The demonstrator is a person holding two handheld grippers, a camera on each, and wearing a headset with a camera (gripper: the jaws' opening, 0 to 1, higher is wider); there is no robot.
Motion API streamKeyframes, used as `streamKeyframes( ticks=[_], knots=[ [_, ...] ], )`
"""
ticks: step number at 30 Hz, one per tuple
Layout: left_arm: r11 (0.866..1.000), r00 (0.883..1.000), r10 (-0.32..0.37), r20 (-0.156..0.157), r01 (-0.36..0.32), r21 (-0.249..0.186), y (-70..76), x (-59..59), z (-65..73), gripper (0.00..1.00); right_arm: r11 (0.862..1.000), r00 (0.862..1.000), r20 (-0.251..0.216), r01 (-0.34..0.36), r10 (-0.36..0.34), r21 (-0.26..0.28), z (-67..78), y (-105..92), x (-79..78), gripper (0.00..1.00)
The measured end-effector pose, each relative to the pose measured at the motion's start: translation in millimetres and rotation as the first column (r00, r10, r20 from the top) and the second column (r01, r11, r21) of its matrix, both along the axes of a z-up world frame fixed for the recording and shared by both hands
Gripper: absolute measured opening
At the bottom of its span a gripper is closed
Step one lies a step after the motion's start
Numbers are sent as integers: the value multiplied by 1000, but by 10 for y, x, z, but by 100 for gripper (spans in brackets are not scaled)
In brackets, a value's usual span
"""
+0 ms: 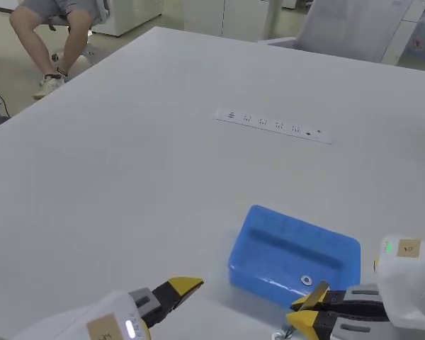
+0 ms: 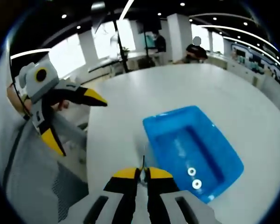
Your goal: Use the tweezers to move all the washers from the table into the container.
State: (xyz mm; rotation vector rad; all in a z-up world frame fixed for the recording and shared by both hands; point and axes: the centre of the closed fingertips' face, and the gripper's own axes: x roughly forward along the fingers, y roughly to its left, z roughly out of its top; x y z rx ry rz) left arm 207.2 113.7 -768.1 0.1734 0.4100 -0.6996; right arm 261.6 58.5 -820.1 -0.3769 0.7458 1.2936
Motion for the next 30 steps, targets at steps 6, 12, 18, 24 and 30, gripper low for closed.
streamKeyframes(
  ticks=[6,12,18,24,30],
  knots=[
    [1000,1000,0,-4,0,2,0,-2,-6,65,995,993,64,-96,97,-26,6,41,-78,4],
    [1000,1000,-3,-6,4,4,-3,-3,-9,65,979,969,141,-196,203,-62,-2,78,-144,4],
    [1000,1000,-4,-5,4,2,-3,2,-5,65,989,979,144,-145,146,-22,-3,124,-116,3],
    [1000,1000,-2,-2,2,4,6,3,-8,65,999,996,92,-7,2,49,12,76,-45,3],
    [1000,1000,-4,0,4,5,3,-3,-8,65,998,996,89,26,-31,57,19,36,-62,3]
  ],
)
